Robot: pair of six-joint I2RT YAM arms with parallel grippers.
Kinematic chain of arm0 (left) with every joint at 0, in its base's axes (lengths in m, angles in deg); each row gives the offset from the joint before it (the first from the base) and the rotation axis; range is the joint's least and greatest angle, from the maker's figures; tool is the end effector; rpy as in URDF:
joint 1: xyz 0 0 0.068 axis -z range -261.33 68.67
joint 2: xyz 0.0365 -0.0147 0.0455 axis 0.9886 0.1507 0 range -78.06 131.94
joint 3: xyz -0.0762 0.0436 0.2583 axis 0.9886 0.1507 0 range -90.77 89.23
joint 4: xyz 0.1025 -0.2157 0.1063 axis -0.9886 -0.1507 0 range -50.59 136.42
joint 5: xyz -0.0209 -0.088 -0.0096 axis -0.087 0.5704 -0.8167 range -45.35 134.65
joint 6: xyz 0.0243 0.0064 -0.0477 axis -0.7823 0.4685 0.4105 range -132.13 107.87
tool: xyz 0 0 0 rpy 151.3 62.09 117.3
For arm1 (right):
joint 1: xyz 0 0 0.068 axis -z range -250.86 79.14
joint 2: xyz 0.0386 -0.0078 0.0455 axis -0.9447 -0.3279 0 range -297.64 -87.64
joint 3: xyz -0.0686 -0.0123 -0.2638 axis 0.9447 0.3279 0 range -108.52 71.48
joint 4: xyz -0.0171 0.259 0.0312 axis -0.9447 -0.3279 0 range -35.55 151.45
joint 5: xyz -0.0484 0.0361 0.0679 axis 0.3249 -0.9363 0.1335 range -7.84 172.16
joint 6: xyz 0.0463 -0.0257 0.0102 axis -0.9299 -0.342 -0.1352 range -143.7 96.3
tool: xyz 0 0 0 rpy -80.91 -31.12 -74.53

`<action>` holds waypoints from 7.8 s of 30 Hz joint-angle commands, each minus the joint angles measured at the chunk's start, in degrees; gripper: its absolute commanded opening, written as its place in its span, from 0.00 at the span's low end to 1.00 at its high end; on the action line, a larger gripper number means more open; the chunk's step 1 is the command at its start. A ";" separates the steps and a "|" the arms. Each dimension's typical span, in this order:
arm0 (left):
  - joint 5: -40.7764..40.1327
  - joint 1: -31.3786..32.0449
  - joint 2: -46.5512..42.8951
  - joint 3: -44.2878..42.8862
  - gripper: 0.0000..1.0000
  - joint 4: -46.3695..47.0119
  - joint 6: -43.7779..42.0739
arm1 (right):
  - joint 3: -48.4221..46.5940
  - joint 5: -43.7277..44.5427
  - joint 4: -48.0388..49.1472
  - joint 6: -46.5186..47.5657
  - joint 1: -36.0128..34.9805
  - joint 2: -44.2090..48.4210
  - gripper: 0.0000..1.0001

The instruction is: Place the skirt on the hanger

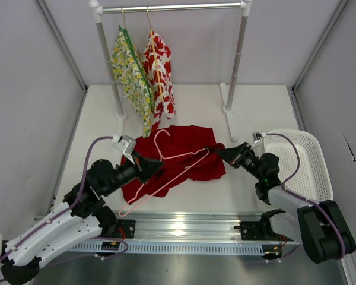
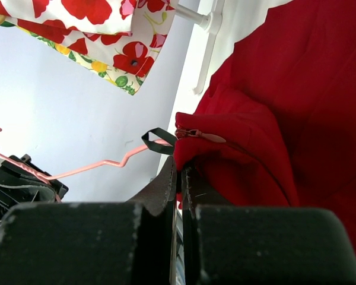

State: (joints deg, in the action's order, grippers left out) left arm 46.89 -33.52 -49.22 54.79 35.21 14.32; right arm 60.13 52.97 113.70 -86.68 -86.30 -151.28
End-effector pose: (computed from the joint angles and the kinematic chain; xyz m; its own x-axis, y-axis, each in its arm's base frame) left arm 0.0901 -0.1016 0.3138 -0.4001 -0.2213 -0.8893 0.6571 0.6071 -0.4467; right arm 0.1932 0.0714 0.1929 -0.6261 0.6339 -0.4540 -0.3185 0.3235 0.8910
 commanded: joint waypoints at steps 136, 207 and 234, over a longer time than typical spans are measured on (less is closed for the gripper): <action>4.26 -1.05 14.14 -0.28 0.00 5.66 1.84 | -22.48 51.25 -71.41 16.14 -28.85 0.81 0.41; 10.50 -1.05 10.36 6.40 0.00 17.52 3.69 | -31.71 57.85 -80.11 11.03 -29.30 4.65 0.00; 8.40 0.61 15.28 16.24 0.00 41.95 -0.17 | -30.57 45.98 -80.38 14.11 -18.93 10.29 0.00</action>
State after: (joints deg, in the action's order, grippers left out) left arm 56.37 -33.61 -33.85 69.92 69.64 16.77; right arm 30.51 100.46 32.54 -73.48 -106.08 -141.42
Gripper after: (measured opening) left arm 0.016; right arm 0.010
